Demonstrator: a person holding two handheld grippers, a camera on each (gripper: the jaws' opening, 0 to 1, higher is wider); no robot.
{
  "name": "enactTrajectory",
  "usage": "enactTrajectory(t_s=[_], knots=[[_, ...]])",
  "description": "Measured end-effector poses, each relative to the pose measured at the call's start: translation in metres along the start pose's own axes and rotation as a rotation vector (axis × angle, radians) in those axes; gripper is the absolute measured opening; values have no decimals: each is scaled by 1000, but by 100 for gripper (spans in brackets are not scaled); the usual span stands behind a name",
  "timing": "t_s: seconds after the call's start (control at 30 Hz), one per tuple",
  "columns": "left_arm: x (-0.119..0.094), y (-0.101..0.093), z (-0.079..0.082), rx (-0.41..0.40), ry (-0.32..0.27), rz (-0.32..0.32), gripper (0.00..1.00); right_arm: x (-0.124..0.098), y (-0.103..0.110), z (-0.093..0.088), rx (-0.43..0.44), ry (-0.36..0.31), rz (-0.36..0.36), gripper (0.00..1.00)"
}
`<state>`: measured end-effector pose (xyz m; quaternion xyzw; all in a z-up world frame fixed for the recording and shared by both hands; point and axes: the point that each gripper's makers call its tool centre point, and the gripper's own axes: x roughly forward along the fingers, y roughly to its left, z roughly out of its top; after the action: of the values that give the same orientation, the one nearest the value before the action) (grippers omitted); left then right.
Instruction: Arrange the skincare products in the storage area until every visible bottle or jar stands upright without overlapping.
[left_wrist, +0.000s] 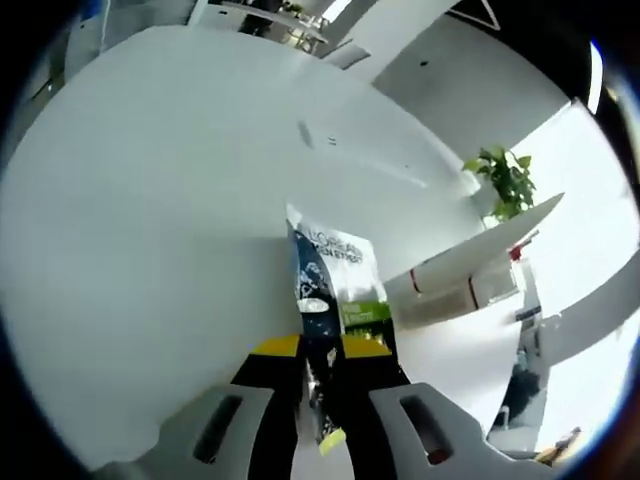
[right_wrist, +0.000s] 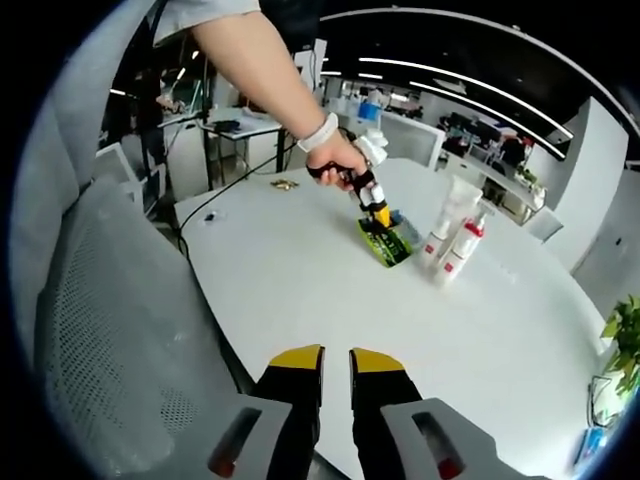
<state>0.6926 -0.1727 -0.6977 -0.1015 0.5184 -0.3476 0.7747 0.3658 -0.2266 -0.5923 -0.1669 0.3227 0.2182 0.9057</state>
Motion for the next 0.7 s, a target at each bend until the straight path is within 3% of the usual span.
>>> enactTrajectory(t_s=[0.17, 0.33, 0.53, 0.7], knots=[[3, 7, -1, 9, 11, 29, 7, -1, -2, 2, -1, -11, -11, 6], [9, -2, 5, 23, -13, 21, 5, 0, -1, 2, -5, -6, -6, 5], [17, 7, -2, 18, 42, 34, 5, 0, -3, 1, -1, -5, -9, 5], [13, 9, -2, 121, 37, 49, 6, 0, -2, 1, -3, -4, -5, 5]])
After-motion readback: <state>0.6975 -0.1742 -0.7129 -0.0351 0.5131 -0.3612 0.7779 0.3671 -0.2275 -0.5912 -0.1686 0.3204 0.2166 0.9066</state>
